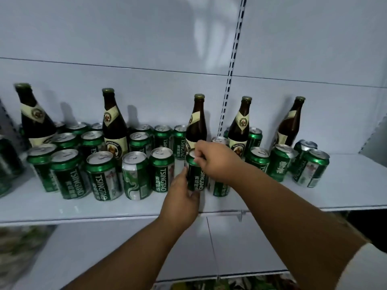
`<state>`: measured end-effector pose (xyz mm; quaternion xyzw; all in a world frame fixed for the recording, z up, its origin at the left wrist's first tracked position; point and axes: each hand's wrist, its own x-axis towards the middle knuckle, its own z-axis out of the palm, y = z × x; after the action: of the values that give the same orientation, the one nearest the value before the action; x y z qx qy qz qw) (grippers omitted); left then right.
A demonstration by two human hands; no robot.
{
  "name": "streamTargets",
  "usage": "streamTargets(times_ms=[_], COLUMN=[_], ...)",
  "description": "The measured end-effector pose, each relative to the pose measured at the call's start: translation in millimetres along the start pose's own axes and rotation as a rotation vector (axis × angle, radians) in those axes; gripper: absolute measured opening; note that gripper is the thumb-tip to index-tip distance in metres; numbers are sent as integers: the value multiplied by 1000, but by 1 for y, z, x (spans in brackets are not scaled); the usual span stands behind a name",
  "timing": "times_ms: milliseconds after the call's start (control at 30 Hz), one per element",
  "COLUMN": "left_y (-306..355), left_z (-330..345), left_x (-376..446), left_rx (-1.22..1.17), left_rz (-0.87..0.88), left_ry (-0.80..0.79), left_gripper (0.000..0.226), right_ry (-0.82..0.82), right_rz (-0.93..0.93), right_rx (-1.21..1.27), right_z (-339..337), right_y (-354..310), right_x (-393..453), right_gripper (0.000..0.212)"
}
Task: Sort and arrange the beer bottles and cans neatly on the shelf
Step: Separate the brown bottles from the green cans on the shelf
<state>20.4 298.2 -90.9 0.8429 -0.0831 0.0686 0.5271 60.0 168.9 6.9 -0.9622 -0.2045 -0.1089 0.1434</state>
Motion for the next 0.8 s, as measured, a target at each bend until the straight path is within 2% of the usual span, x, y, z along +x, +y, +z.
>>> streamTargets(times_ms=[67, 233, 367, 467, 567, 700, 800], left_y=[4, 1, -5, -14, -27, -43, -50], left_z=[-5, -29, -54, -73, -93, -109, -115], left_x=[-9, -32, -45, -47, -46, -44, -42], left_rx=[-26, -55, -137, -178, -272, -277, -217], left_rz=[3, -42, -50, -69, -144, -187, -142], left_ry=[34, 278, 415, 461, 435, 271, 188], left_gripper=[59, 25, 28, 29, 38, 54, 58], right_ry=[14, 155, 164, 124, 79, 72, 243], right_rz=[24, 22, -109, -204, -259, -184, -210], right_rx=[40, 235, 334, 262, 108, -7, -3], right_z=[-1, -5, 2, 14, 34, 62, 81], right_y=[2, -18, -59, -92, -116, -127, -126], right_x=[-1, -2, 9, 21, 34, 38, 31], right_gripper=[5, 13, 13, 21, 38, 27, 25])
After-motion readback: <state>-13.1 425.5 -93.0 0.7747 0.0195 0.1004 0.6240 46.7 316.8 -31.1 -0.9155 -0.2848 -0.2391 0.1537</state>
